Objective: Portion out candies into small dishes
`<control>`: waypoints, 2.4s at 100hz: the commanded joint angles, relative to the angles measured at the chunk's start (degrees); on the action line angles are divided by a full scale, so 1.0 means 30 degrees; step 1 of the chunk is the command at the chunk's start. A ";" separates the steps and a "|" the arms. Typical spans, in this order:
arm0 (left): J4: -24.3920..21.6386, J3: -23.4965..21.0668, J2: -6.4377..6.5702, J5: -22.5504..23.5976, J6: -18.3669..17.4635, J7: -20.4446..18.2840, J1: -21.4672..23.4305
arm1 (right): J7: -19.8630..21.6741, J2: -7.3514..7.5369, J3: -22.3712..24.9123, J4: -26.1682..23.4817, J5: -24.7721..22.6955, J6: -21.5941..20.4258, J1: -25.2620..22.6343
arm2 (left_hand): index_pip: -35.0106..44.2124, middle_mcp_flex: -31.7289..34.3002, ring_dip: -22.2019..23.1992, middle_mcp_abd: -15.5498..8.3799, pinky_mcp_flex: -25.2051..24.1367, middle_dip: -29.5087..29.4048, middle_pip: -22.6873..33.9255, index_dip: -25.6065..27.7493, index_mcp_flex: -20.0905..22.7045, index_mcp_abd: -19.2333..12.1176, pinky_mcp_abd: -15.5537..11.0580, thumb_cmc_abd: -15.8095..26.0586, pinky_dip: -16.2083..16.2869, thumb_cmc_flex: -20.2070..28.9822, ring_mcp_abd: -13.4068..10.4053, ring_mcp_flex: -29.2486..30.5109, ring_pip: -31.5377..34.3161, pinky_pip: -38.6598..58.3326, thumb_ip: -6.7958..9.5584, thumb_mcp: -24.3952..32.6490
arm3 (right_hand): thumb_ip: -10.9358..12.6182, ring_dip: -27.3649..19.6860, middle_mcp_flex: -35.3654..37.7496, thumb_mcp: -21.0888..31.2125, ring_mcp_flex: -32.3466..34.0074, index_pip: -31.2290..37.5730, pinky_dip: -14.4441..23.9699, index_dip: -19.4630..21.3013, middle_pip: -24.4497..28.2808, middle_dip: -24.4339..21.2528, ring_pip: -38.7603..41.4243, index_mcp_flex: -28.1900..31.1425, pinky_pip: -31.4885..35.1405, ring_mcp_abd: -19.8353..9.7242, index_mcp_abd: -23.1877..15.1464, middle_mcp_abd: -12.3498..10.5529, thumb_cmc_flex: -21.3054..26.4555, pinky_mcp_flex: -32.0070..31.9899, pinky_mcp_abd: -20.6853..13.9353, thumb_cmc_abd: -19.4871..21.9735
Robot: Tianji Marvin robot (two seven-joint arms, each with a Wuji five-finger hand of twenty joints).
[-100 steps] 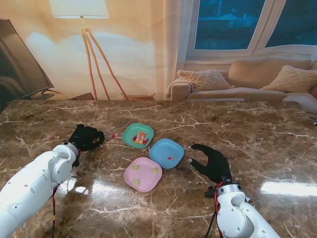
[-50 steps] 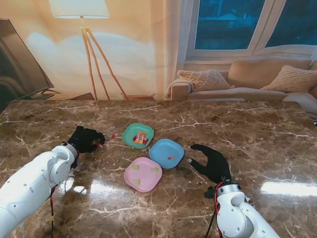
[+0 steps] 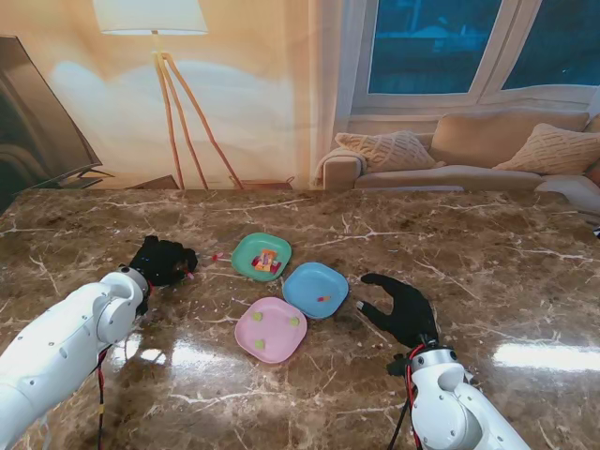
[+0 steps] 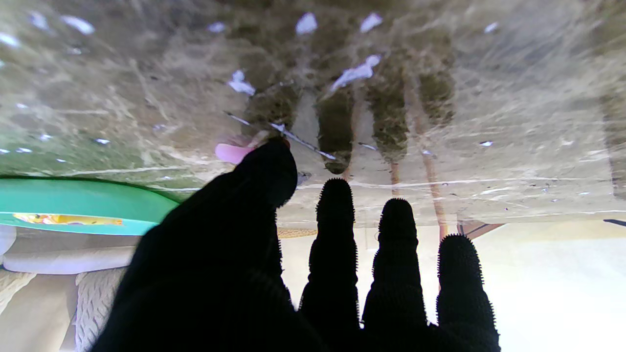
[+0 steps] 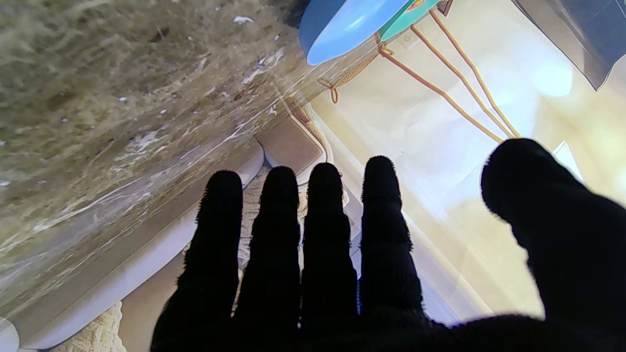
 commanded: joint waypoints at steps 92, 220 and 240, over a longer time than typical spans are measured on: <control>0.1834 0.1547 0.0014 -0.0457 -0.1185 0.0722 -0.0104 | 0.0437 -0.0013 -0.0013 0.0025 0.0195 0.0070 -0.0173 | -0.0101 0.0555 0.0255 0.0050 -0.0490 0.4037 0.0781 0.1360 0.2234 0.0036 -0.0365 0.0162 0.0232 0.0563 -0.0169 -0.0182 0.0187 -0.0502 -0.0218 -0.1524 | 0.0279 0.0239 0.0470 0.0437 -0.0289 -0.0093 0.0333 0.0063 0.0084 0.0348 -0.0019 -0.0150 -0.0328 0.0318 -0.0463 -0.0180 -0.0546 -0.0094 -0.0021 0.0241; -0.1462 -0.1892 -0.0055 0.0380 0.0108 -0.0001 0.2178 | 0.0536 -0.0017 -0.0025 -0.0019 0.0321 -0.0086 -0.0082 | 0.0093 0.0712 0.0405 0.0527 -0.0488 0.6799 0.0841 0.3140 0.0735 0.2222 -0.0520 0.1268 0.0226 0.0632 0.0037 -0.0643 0.0246 -0.1171 -0.0324 -0.1633 | 0.0304 0.0238 0.0445 0.0401 -0.0307 -0.0199 0.0341 -0.0035 0.0037 0.0331 -0.0057 -0.0262 -0.0327 0.0308 -0.0554 -0.0174 -0.0613 -0.0061 -0.0046 0.0328; -0.2383 -0.2552 -0.0052 0.0783 0.0251 -0.0047 0.2621 | 0.0528 -0.0023 -0.0054 0.0000 0.0357 -0.0099 -0.0088 | 0.0127 0.0711 0.0410 0.0532 -0.0498 0.6850 0.0785 0.3195 0.0711 0.2171 -0.0470 0.1256 0.0252 0.0689 0.0027 -0.0638 0.0254 -0.1182 -0.0301 -0.1636 | 0.0308 0.0239 0.0436 0.0407 -0.0293 -0.0189 0.0338 -0.0039 0.0034 0.0329 -0.0049 -0.0247 -0.0322 0.0316 -0.0538 -0.0159 -0.0590 -0.0063 -0.0056 0.0311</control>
